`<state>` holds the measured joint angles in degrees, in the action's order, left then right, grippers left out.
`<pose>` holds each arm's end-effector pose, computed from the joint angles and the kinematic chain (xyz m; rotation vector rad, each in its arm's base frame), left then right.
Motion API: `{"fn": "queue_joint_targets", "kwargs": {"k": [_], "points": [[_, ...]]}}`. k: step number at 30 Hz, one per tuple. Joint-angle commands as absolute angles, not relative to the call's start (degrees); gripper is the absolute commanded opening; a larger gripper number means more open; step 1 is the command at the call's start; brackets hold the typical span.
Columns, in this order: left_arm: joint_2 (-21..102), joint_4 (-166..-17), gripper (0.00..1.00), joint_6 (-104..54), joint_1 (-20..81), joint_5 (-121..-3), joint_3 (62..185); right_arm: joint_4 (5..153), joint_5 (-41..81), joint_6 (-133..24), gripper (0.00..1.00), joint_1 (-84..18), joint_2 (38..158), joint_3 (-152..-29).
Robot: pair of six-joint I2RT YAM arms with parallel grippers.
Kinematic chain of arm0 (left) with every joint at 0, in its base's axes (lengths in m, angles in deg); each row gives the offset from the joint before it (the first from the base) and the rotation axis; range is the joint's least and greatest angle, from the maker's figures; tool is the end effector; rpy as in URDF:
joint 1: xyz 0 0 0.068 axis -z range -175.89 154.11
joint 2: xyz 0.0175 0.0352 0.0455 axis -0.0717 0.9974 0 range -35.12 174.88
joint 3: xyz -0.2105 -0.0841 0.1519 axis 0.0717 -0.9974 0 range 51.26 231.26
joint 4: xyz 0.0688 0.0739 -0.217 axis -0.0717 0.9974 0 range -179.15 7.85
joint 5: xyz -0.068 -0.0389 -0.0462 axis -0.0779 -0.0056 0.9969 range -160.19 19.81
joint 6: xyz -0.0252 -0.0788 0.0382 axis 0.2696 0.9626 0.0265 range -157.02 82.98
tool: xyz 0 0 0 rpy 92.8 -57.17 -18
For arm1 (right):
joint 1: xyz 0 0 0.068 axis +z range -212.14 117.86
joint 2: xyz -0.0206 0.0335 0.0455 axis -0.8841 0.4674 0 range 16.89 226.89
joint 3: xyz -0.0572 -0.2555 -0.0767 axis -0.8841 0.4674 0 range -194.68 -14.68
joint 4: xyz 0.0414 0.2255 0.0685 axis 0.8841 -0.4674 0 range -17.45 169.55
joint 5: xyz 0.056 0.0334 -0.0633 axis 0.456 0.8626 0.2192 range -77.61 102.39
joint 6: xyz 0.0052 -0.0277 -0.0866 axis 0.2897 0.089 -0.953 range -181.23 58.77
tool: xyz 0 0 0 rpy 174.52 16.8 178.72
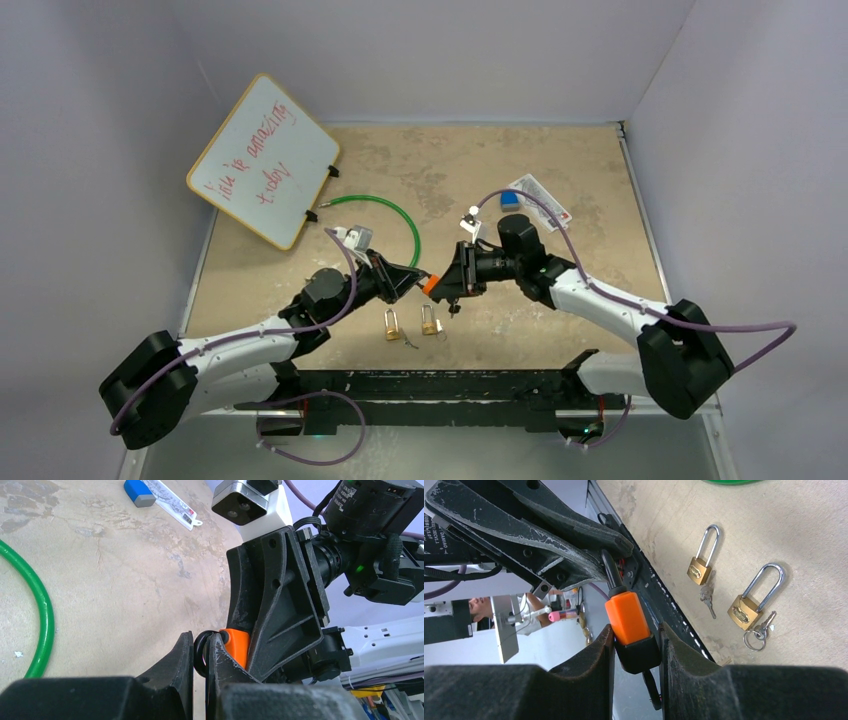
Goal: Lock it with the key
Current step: Lock the lock.
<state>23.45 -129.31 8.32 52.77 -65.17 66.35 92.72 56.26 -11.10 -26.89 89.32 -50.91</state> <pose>0.1526 -0.1843 0.2213 0.1267 1.7980 -1.2969 0.1932 0.2056 0.2310 -0.2968 2.2617 1.6412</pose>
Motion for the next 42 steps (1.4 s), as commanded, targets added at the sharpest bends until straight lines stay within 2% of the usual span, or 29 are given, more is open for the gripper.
{"fn": "queue_joint_targets", "kwargs": {"k": [1,12,17,20,24,30,42], "points": [[23.9,-135.8,0.00,12.1,60.1,-45.5,68.0,109.3,43.9,-6.8,0.00,-26.0,90.4,-56.9],[24.0,-146.3,0.00,18.5,60.1,-45.3,64.5,120.1,46.9,-2.1,0.00,-25.9,92.7,-55.0],[24.6,-150.0,0.00,20.1,60.2,-45.1,63.4,116.9,45.2,-4.1,0.00,-25.8,92.7,-56.2],[24.5,-148.4,0.00,19.9,60.3,-45.0,63.5,112.3,43.5,-6.8,0.00,-25.8,92.0,-57.4],[24.4,-147.9,0.00,19.7,60.9,-45.5,62.9,116.9,44.5,-3.9,0.00,-25.8,93.7,-57.1],[23.0,-146.7,0.00,19.0,61.2,-46.0,63.2,112.8,42.3,-6.1,0.00,-25.8,93.3,-58.9],[22.2,-147.4,0.00,19.0,61.3,-47.6,62.6,116.8,44.6,-4.2,0.00,-25.8,95.7,-60.1]]}}
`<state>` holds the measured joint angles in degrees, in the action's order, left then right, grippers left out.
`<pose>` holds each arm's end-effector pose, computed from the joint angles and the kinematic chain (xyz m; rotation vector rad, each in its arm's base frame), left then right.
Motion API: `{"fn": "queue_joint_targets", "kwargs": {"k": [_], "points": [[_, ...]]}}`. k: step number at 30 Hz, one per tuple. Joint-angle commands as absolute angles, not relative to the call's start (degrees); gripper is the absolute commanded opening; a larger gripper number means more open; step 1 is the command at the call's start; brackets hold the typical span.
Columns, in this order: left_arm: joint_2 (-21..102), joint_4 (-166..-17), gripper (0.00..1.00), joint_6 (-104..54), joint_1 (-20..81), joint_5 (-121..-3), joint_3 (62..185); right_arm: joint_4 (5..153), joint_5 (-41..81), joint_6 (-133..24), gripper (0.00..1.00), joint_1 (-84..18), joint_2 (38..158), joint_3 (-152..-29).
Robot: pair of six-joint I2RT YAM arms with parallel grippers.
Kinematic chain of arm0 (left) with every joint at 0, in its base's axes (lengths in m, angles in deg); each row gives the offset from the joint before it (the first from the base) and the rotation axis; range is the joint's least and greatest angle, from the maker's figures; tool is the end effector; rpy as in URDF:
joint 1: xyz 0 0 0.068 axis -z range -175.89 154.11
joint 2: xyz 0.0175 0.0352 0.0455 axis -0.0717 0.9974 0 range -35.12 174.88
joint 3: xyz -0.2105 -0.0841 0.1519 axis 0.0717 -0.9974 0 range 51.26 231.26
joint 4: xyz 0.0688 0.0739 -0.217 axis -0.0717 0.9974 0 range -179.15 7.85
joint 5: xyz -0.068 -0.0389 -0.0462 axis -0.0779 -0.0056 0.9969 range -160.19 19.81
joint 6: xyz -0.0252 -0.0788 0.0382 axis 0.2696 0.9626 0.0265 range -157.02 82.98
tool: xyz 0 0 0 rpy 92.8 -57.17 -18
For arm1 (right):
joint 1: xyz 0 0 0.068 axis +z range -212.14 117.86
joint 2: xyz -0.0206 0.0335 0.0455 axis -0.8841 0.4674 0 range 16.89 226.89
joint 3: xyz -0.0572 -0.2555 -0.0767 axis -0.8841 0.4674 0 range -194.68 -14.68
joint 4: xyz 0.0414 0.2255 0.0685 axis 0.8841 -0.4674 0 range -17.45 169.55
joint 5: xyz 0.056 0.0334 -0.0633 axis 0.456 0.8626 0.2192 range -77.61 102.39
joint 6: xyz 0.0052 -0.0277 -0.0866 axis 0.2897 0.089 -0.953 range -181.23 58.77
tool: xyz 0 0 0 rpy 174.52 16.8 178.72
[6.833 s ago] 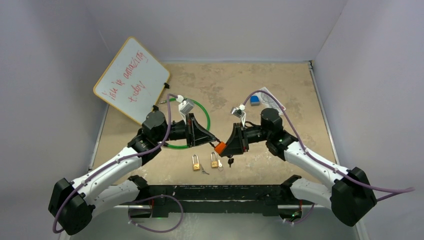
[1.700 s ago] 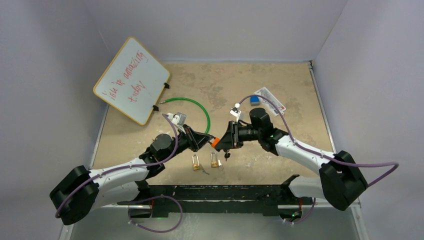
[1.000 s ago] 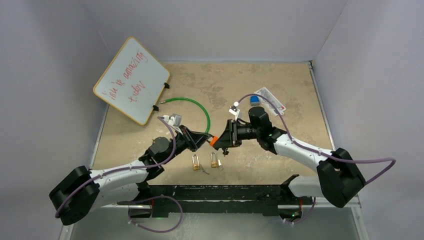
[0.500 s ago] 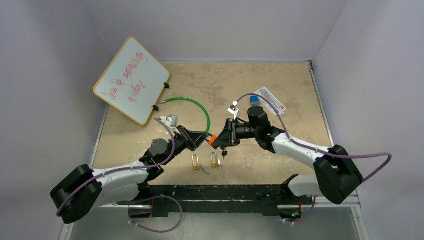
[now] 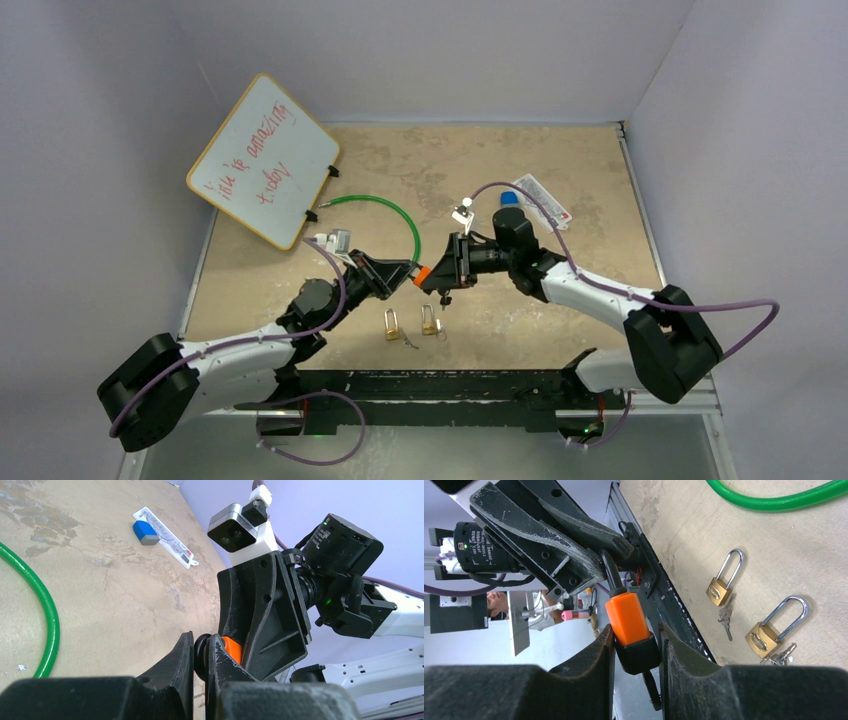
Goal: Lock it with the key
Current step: Lock the lock.
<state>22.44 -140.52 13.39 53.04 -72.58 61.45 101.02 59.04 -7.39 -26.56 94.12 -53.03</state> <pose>0.1520 -0.1693 0.2252 -0.0586 1.6597 -1.3350 0.2059 0.2201 0.2399 -0.3253 2.1917 1.7388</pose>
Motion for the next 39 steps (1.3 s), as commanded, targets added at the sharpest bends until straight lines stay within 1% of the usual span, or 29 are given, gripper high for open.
{"fn": "queue_joint_targets", "kwargs": {"k": [1,6,10,13,16,21,25,28,32,36,39], "points": [[22.3,-148.1,0.00,19.2,61.2,-47.7,62.4,115.9,43.4,-4.5,0.00,-25.7,95.7,-60.3],[23.5,-151.0,0.00,20.2,61.3,-47.3,62.1,115.2,41.6,-6.3,0.00,-25.5,96.1,-60.6],[23.6,-152.6,0.00,20.6,61.4,-47.2,61.7,123.2,42.8,-2.0,0.00,-25.5,97.1,-59.2],[24.3,-153.3,0.00,20.7,61.5,-47.4,61.7,116.9,38.4,-5.0,0.00,-25.2,96.6,-60.5],[25.4,-156.2,0.00,21.5,61.7,-46.8,61.3,115.9,37.6,-6.4,0.00,-25.2,96.6,-61.3],[24.9,-155.1,0.00,21.3,61.9,-47.0,61.2,124.5,40.5,-1.9,0.00,-25.1,99.0,-60.1],[24.5,-154.0,0.00,20.3,62.9,-47.6,61.3,120.3,37.3,-4.0,0.00,-25.0,97.9,-60.8],[24.7,-154.9,0.00,20.1,63.1,-47.5,61.3,123.6,39.5,-2.5,0.00,-25.1,98.1,-60.8],[25.7,-155.4,0.00,20.2,63.4,-47.2,61.7,126.0,39.3,-0.3,0.00,-25.0,98.7,-60.9],[26.8,-156.4,0.00,20.4,64.2,-47.1,61.6,121.4,35.6,-4.3,0.00,-25.0,98.1,-62.2],[27.3,-156.8,0.00,20.3,64.3,-46.9,62.0,121.2,36.9,-6.6,0.00,-25.0,99.0,-63.2]]}}
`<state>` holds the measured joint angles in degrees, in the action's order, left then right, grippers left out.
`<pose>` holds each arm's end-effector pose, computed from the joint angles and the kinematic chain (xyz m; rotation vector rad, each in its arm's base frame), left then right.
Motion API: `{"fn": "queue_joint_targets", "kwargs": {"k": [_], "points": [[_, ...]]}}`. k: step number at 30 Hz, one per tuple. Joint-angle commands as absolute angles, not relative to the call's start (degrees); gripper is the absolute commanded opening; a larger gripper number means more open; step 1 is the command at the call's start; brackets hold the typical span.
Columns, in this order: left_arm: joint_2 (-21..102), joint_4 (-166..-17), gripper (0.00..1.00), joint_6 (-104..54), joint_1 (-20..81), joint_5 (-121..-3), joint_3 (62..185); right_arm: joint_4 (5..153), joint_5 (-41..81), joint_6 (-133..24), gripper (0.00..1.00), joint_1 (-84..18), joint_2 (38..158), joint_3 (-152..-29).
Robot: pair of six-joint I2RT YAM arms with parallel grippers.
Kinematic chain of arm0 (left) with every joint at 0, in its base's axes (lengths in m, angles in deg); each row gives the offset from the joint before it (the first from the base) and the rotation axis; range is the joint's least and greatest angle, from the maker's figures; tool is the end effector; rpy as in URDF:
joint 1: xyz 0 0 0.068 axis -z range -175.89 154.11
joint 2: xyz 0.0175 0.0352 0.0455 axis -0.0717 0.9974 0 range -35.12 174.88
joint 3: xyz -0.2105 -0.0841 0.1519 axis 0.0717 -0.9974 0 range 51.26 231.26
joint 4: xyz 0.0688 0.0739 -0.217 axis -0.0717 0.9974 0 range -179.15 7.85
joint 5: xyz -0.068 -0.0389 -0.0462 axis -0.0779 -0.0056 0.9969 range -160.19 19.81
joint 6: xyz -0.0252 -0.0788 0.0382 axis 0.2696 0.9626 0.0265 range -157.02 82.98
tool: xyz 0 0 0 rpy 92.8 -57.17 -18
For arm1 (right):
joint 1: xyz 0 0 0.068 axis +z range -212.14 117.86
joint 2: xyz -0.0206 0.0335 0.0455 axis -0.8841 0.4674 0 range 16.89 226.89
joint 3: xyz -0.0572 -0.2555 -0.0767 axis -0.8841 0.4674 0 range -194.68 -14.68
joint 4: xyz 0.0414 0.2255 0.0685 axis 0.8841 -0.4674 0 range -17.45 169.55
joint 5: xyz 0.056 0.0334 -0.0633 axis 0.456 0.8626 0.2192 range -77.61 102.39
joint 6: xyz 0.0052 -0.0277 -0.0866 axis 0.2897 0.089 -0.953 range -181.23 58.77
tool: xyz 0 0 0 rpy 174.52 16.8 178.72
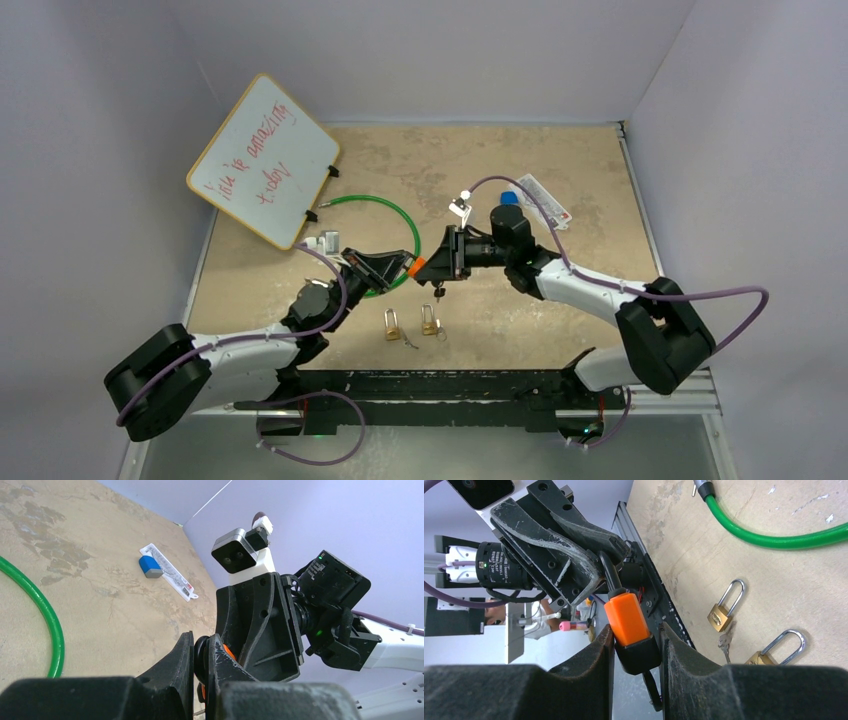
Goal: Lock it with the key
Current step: Lock the lock.
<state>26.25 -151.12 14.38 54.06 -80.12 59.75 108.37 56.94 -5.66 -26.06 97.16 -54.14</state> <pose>0.1570 -0.1650 0.2296 -0.1772 1.5449 -1.3184 0.2179 0.2294 0.2471 -0.3179 2.1000 1.7465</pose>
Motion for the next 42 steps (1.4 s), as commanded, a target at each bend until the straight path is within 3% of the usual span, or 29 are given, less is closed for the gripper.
{"fn": "queue_joint_targets", "kwargs": {"k": [1,4,10,26,35,42], "points": [[27.3,-156.8,0.00,20.2,64.3,-46.7,62.2,122.9,38.3,-6.4,0.00,-25.0,99.5,-63.0],[27.1,-156.2,0.00,19.9,64.5,-46.6,62.3,127.6,41.8,-2.6,0.00,-25.0,100.9,-62.4],[27.2,-156.0,0.00,19.7,65.1,-47.1,62.2,119.8,35.4,-6.9,0.00,-24.8,99.7,-65.1],[29.8,-161.1,0.00,20.0,68.1,-47.7,61.8,120.1,40.1,-7.0,0.00,-24.9,102.0,-69.1],[27.3,-144.8,0.00,15.1,71.1,-49.6,65.1,118.7,43.4,-7.1,0.00,-25.0,102.2,-70.7],[29.0,-147.7,0.00,15.6,72.8,-51.4,64.0,118.3,44.7,-7.2,0.00,-24.9,101.2,-70.3]]}}
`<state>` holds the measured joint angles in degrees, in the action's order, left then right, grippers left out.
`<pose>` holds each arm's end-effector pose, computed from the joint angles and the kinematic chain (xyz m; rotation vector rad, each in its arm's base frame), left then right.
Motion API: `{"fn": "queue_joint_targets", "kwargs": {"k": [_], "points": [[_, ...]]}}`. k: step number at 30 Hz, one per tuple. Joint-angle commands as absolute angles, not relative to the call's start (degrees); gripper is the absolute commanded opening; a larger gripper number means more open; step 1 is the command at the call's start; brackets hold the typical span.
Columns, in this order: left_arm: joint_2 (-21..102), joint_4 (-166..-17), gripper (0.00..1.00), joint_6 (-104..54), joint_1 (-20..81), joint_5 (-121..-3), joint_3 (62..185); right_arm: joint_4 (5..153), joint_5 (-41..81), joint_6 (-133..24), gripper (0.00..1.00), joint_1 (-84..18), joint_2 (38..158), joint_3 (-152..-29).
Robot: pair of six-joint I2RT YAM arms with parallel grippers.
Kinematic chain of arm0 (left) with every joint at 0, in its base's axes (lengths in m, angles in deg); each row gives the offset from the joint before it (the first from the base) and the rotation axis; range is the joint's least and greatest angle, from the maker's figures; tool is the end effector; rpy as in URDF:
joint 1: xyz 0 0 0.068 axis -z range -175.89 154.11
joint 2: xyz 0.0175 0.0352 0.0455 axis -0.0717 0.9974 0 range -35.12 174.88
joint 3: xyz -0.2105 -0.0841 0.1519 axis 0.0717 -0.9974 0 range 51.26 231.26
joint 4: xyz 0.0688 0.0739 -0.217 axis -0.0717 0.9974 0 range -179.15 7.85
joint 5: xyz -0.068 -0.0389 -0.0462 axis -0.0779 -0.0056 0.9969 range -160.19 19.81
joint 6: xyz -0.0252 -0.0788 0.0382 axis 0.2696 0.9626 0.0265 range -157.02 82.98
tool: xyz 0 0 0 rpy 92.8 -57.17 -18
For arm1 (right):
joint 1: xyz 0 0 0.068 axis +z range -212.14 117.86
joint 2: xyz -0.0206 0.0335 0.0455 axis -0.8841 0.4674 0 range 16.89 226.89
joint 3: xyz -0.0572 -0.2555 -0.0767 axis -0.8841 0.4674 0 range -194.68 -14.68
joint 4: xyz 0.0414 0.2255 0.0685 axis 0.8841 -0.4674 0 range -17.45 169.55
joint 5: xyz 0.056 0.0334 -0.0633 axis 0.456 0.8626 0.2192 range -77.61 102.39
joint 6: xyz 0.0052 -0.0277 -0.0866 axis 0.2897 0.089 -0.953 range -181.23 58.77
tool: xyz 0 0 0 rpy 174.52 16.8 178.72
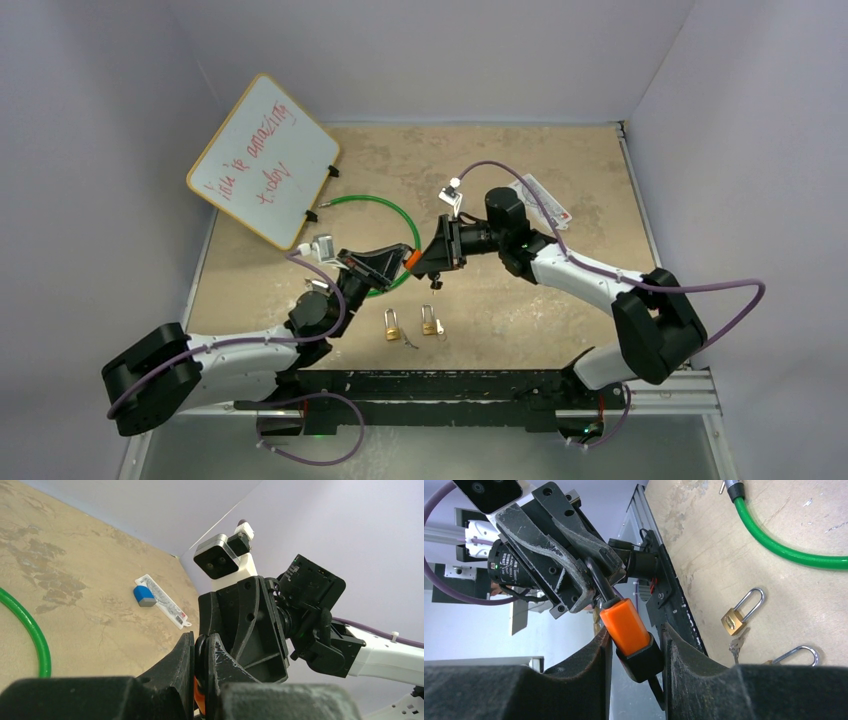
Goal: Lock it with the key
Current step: Lock the lock.
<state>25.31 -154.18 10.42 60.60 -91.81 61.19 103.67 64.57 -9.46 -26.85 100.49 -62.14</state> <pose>0.1475 -0.1684 0.2483 -0.2359 1.4345 -1.2706 0.2288 0.2407 0.2680 -0.4927 2.0706 1.8057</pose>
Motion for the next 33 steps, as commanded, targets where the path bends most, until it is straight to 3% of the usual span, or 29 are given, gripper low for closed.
{"fn": "queue_joint_targets", "kwargs": {"k": [1,13,23,33], "points": [[29.9,-149.2,0.00,16.1,73.2,-51.2,64.1,118.0,44.4,-7.2,0.00,-24.9,101.2,-70.4],[24.6,-149.6,0.00,16.8,74.0,-50.9,61.2,112.1,48.6,-9.6,0.00,-26.5,102.1,-73.5],[34.1,-161.2,0.00,20.0,74.6,-49.3,61.3,110.3,48.5,-12.1,0.00,-26.5,103.0,-76.4],[33.0,-147.2,0.00,17.9,75.6,-51.9,64.0,104.4,44.5,-14.4,0.00,-26.4,102.7,-78.2]]}}
